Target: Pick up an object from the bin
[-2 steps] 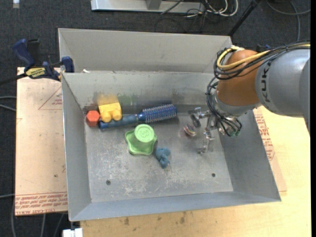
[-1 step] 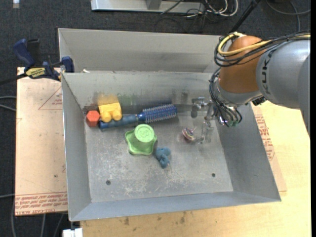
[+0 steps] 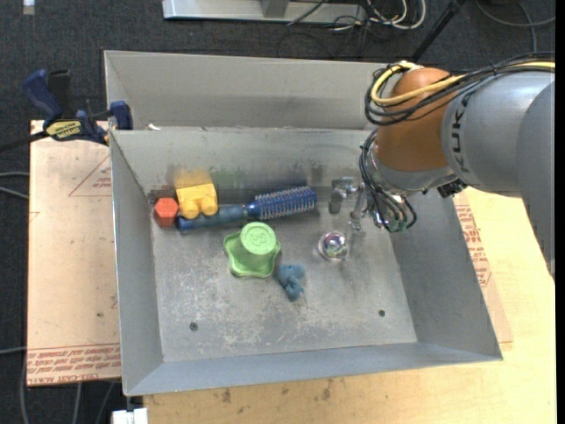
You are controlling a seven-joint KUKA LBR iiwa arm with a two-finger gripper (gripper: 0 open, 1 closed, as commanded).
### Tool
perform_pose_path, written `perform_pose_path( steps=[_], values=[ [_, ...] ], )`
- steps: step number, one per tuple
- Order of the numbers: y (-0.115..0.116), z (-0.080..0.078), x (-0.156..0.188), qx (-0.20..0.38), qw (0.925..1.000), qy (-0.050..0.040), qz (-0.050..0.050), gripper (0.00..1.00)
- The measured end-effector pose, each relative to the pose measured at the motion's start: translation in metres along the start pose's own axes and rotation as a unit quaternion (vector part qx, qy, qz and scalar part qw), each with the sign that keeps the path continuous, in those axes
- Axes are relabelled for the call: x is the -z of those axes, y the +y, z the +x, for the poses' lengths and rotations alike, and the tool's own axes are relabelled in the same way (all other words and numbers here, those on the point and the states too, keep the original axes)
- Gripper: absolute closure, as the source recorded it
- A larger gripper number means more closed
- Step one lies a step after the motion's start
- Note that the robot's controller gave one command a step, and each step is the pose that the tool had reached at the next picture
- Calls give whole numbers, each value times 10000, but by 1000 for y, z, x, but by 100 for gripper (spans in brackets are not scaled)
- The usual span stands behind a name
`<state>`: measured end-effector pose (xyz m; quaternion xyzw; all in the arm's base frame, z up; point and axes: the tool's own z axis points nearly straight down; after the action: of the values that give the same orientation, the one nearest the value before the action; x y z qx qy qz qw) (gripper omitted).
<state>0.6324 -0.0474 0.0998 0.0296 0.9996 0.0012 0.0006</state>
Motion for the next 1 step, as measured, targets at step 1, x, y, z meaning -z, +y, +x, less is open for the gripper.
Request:
perform_pose_path(
  steps=[1],
  values=[
    [-7,1,-31,-2078,9782,12,10,0]
  ],
)
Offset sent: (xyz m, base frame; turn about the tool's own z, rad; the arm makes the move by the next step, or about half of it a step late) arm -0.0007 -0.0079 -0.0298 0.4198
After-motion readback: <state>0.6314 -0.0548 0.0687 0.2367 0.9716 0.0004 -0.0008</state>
